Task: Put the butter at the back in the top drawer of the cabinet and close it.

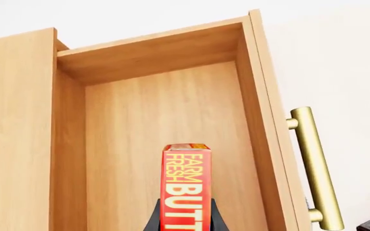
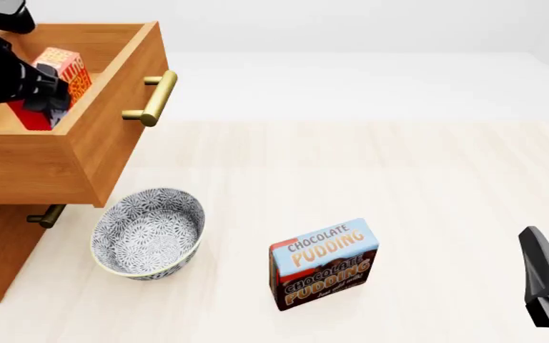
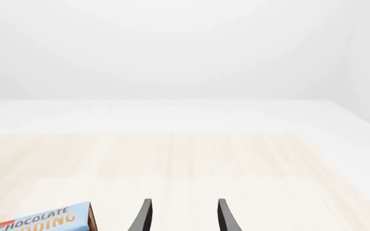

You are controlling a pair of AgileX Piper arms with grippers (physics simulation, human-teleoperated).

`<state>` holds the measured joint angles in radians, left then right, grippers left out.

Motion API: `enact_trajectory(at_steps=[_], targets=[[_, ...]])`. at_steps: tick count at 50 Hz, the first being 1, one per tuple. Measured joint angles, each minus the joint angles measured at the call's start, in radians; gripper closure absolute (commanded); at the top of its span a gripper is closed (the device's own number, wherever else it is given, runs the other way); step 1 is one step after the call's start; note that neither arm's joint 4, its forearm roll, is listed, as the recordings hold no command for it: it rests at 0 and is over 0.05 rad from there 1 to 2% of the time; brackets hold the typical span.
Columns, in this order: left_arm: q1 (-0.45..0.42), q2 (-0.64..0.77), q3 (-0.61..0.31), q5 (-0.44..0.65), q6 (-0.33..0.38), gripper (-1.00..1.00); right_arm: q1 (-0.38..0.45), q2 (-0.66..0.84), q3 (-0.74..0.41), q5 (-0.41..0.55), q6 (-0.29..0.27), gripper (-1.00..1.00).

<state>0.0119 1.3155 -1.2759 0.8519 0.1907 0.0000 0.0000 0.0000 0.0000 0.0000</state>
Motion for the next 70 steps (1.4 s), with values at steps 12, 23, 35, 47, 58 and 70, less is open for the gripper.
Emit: enact_trajectory(at_steps=[12, 23, 35, 47, 58, 70], targets=[[0.010, 0.010, 0.011, -0.012, 0.000, 1.00, 0.000, 0.000, 0.000, 0.000, 0.000, -1.00], [0.013, 0.018, 0.014, -0.019, -0.009, 1.00, 0.000, 0.000, 0.000, 0.000, 0.000, -1.00], [0.025, 0.008, 0.018, -0.028, -0.002, -1.00, 0.000, 0.000, 0.000, 0.000, 0.000, -1.00], [0.029, -0.004, 0.014, -0.030, 0.003, -1.00, 0.000, 0.000, 0.000, 0.000, 0.000, -1.00], [-0.002, -0.043, -0.041, 0.005, -0.015, -1.00, 0.000, 0.000, 0.000, 0.000, 0.000, -1.00], [-0.087, -0.104, -0.137, 0.069, -0.056, -1.00, 0.000, 0.000, 0.000, 0.000, 0.000, -1.00]])
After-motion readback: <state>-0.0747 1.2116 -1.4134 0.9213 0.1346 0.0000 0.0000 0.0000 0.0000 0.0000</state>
